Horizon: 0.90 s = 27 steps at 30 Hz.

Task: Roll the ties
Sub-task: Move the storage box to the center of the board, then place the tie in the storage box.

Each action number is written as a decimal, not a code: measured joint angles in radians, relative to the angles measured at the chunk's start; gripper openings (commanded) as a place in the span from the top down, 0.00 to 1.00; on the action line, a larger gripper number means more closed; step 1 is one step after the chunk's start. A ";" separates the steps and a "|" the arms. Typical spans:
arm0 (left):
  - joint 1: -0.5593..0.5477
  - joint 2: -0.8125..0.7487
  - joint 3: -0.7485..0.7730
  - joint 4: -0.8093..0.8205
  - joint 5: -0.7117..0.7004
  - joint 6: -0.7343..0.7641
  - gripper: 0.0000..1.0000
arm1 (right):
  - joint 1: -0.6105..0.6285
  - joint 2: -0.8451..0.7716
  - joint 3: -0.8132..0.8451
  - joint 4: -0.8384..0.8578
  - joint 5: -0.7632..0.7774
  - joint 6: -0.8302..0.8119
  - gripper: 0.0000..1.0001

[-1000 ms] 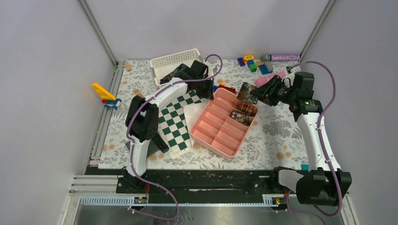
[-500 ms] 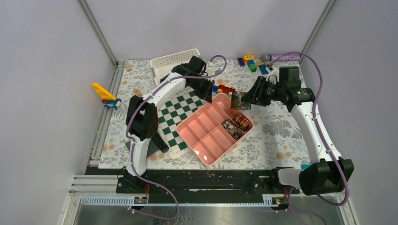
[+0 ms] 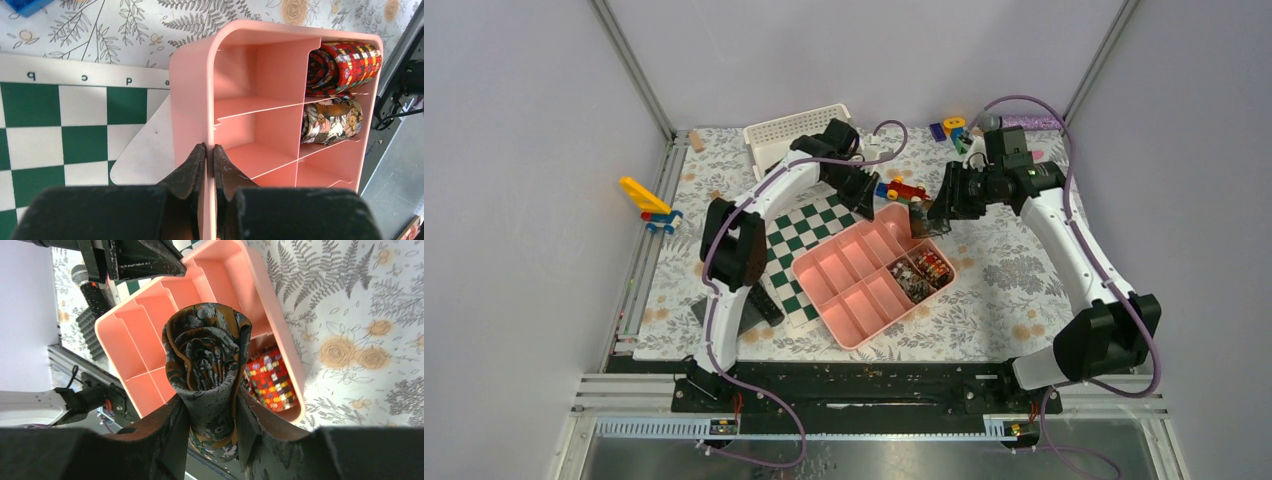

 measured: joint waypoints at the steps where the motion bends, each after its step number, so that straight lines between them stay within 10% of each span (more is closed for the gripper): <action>1: 0.000 0.008 0.012 -0.005 0.011 0.008 1.00 | 0.008 0.013 0.017 -0.002 0.012 -0.008 0.59; 13: 0.013 0.040 0.043 0.021 0.074 0.003 0.65 | 0.089 0.191 0.185 -0.045 0.148 -0.118 0.59; 27: 0.132 -0.190 -0.374 0.473 0.063 -0.399 0.59 | 0.139 0.330 0.273 -0.083 0.217 -0.179 0.59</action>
